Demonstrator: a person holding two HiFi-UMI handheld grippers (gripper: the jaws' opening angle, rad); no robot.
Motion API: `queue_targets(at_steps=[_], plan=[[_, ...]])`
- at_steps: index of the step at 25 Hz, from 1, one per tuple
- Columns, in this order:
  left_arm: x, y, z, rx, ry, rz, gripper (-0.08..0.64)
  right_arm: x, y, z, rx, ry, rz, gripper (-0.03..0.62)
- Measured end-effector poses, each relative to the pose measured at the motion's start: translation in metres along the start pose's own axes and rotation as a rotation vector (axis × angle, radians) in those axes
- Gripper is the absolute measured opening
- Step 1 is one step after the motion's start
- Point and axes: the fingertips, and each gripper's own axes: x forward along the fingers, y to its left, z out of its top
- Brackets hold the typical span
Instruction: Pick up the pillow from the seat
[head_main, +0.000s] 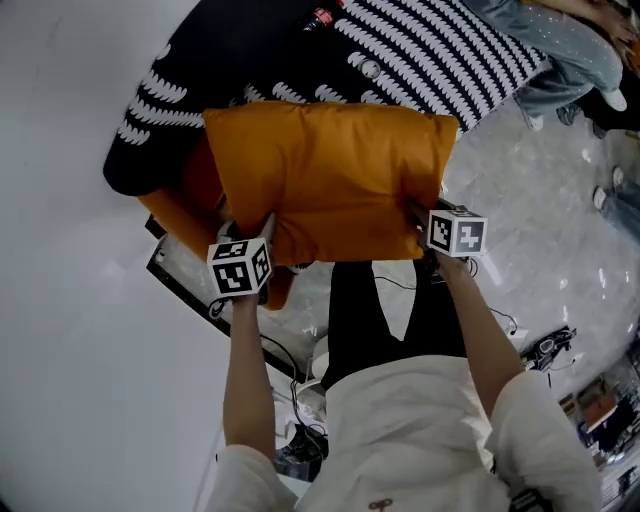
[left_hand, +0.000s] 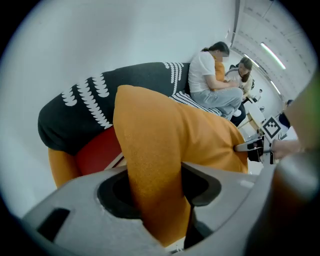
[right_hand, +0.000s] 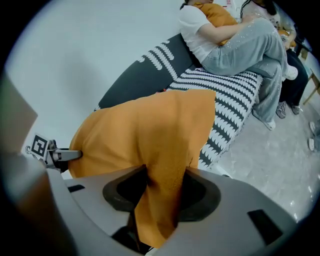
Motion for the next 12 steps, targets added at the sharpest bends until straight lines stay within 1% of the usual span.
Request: queue_targets(at_steps=[4,8,12], plan=[[-0.037,-0.046,0.014,-0.039,-0.040,0.038,0.230,-0.049,-0.014,0.029,-0.067,-0.025,0.046,0.184],[-0.074,-0.097,0.027,-0.076,-0.084,0.078,0.225,-0.100,-0.032,0.056,-0.104,-0.028,0.080,0.184],[-0.101,-0.150,0.027,-0.127,-0.127,0.095,0.224,-0.148,-0.053,0.072,-0.163,-0.052,0.104,0.184]])
